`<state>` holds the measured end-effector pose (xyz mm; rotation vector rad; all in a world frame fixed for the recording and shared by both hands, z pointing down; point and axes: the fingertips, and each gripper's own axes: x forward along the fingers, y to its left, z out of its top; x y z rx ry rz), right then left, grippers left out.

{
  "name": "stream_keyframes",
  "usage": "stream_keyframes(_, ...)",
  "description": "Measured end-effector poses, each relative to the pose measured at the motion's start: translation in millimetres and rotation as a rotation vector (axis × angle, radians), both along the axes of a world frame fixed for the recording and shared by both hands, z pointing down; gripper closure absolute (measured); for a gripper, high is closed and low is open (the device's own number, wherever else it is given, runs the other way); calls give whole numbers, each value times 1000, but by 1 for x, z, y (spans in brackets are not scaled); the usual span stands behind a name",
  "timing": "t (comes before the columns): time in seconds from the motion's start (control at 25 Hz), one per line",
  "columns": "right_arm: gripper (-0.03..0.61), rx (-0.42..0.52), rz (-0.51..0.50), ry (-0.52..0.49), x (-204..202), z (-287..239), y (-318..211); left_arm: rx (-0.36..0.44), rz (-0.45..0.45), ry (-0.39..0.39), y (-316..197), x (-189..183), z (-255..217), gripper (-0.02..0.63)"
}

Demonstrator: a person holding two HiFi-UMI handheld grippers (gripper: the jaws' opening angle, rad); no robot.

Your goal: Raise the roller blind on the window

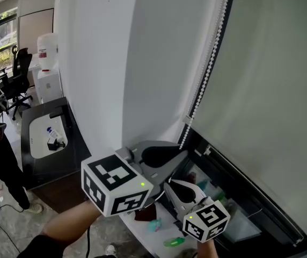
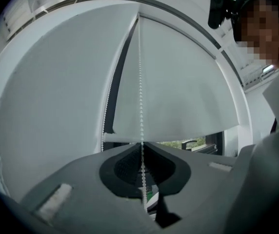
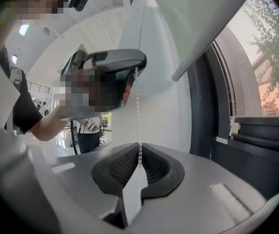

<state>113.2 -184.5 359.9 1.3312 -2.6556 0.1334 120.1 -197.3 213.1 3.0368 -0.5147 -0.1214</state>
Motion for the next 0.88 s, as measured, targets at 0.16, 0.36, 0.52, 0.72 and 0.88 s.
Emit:
stream_keyframes(0.16, 434, 63, -66, -255, 16, -70, 15, -42, -9, -91, -5, -1, 35, 591)
stream_keyframes(0.36, 436, 208, -56, -297, 18, -146, 1, -99, -17, -170, -10, -4, 93, 591)
stream_keyframes(0.52, 437, 255, -101, -195, -11, -175, -11, -92, -16, -187, -2, -1, 110, 591)
stream_keyframes(0.72, 480, 293, -99, -163, -21, -200, -18, -128, -10, -214, 7, 0, 129, 590)
stream_keyframes(0.88, 561, 324, -72, -157, -23, -196, -19, -141, -13, -219, 5, -5, 144, 589)
